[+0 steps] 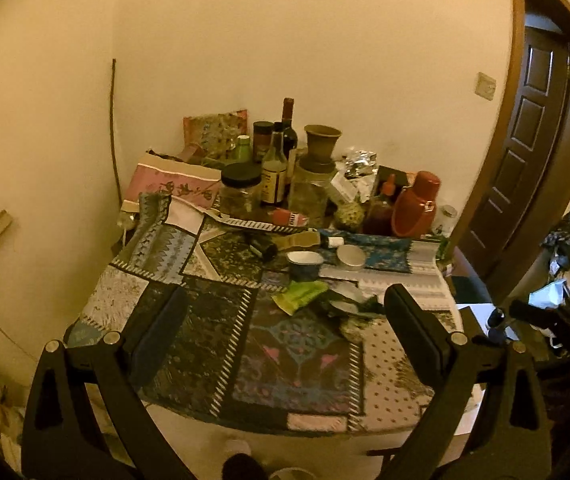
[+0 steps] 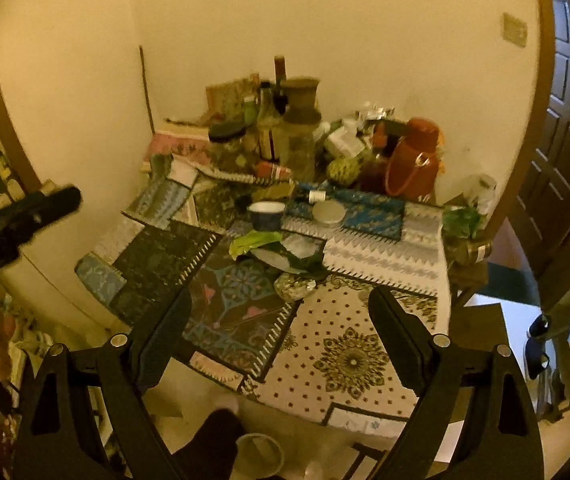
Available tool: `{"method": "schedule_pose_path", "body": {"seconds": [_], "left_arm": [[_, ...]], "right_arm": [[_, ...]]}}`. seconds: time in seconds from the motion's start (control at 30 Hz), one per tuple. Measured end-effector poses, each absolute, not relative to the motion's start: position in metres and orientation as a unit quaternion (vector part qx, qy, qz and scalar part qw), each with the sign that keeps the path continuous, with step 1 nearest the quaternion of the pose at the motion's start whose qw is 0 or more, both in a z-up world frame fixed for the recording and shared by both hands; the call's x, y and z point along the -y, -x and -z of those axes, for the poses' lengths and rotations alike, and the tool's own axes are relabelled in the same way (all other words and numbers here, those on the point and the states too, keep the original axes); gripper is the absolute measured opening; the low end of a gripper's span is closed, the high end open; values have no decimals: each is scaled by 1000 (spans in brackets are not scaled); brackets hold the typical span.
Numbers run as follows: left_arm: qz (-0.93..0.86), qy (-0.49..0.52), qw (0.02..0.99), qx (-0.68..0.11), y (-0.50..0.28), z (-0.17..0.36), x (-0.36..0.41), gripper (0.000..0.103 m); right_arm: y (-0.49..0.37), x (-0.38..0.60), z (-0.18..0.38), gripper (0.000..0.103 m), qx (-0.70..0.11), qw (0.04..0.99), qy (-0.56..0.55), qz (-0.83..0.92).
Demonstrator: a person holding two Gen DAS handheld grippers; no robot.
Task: Collect trash
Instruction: 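Move both tools toward the items on the table, then grasp the green snack bag with the left tool while the right tool grasps the dark plastic bag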
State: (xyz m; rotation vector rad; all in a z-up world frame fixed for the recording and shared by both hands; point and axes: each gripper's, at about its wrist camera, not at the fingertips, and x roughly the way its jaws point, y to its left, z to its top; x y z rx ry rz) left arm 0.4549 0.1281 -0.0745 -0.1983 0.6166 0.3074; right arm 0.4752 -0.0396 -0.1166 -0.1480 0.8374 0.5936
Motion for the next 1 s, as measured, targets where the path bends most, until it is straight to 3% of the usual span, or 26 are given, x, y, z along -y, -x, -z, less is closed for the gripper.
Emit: {"method": "schedule_pose_path", "body": {"seconds": [0.37, 0.8, 0.93, 1.0], "left_arm": [[-110, 91, 924, -356, -540, 115, -219, 99], [-83, 111, 877, -460, -606, 219, -256, 99], [-61, 106, 866, -485, -620, 240, -248, 99], [-46, 101, 860, -498, -629, 250, -241, 99]], "right_arm": [[-560, -53, 206, 88, -507, 820, 122, -237], [-616, -94, 278, 85, -536, 797, 193, -202], [-627, -94, 285, 46, -553, 788, 168, -210], [-629, -93, 283, 40, -553, 791, 154, -213]]}}
